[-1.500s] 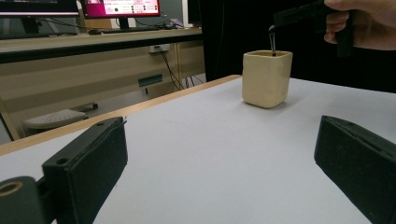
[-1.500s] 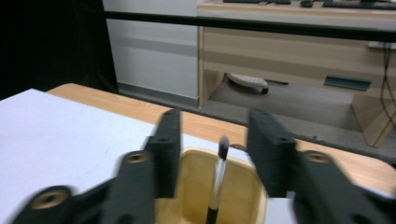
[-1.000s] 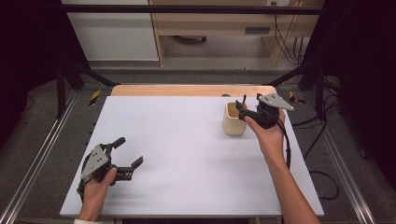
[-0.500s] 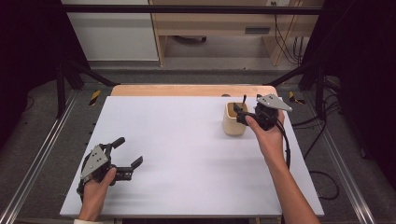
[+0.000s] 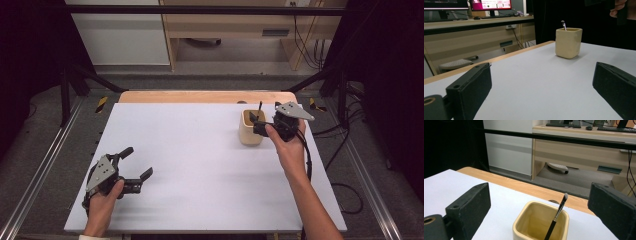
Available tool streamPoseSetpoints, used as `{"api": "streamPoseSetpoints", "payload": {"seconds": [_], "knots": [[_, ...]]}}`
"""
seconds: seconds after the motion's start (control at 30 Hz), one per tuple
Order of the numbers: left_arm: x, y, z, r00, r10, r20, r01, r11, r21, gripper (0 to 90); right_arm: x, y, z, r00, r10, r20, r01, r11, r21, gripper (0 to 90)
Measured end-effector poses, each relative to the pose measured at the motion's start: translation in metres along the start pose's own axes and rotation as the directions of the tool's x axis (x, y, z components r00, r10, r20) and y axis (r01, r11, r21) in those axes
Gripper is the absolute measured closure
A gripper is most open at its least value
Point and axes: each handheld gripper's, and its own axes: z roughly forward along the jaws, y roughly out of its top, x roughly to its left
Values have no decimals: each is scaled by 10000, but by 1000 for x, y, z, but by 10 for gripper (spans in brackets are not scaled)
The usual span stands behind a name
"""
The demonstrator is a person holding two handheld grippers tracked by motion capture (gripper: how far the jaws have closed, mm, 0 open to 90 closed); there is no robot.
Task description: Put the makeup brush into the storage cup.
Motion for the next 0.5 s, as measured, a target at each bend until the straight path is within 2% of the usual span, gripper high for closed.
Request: {"api": "streamPoseSetpoints", "payload": {"seconds": [0.5], "knots": [[0, 0, 0, 10000, -24, -16, 24, 10000, -3, 22, 0, -3, -14, 9996, 165, -214, -165, 9999, -6, 43]]}}
